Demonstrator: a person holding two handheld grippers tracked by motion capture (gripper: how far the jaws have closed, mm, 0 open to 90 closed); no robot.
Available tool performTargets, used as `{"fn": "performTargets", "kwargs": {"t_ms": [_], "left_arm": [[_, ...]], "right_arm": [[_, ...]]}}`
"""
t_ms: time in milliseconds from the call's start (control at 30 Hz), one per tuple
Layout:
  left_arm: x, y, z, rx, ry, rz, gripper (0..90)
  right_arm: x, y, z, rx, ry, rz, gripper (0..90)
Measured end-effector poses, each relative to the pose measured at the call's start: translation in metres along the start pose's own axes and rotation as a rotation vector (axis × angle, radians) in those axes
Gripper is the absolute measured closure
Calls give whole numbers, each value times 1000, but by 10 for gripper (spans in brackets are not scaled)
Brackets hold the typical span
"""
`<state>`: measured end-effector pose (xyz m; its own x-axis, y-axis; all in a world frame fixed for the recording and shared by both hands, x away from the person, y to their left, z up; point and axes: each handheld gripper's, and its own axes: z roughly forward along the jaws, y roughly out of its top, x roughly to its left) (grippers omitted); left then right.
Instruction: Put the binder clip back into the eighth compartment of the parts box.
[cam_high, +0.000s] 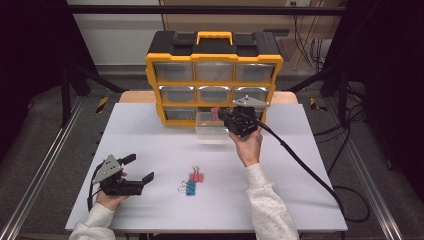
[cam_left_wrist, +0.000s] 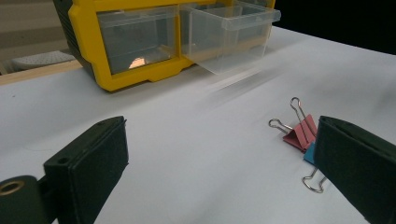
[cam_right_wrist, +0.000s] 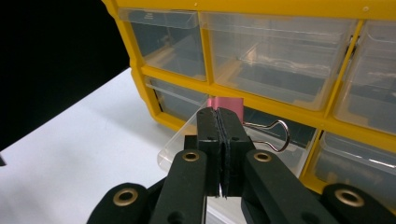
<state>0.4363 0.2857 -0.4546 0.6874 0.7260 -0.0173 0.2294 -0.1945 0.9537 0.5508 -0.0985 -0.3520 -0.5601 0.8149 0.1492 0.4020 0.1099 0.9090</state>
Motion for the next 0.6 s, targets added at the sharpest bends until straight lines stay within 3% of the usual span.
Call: {"fn": "performTargets", "kwargs": {"t_ms": [600], "left_arm": [[0, 0, 0, 0, 0, 1, 28]], "right_arm": [[-7, -8, 34, 42, -2, 37, 891]]}}
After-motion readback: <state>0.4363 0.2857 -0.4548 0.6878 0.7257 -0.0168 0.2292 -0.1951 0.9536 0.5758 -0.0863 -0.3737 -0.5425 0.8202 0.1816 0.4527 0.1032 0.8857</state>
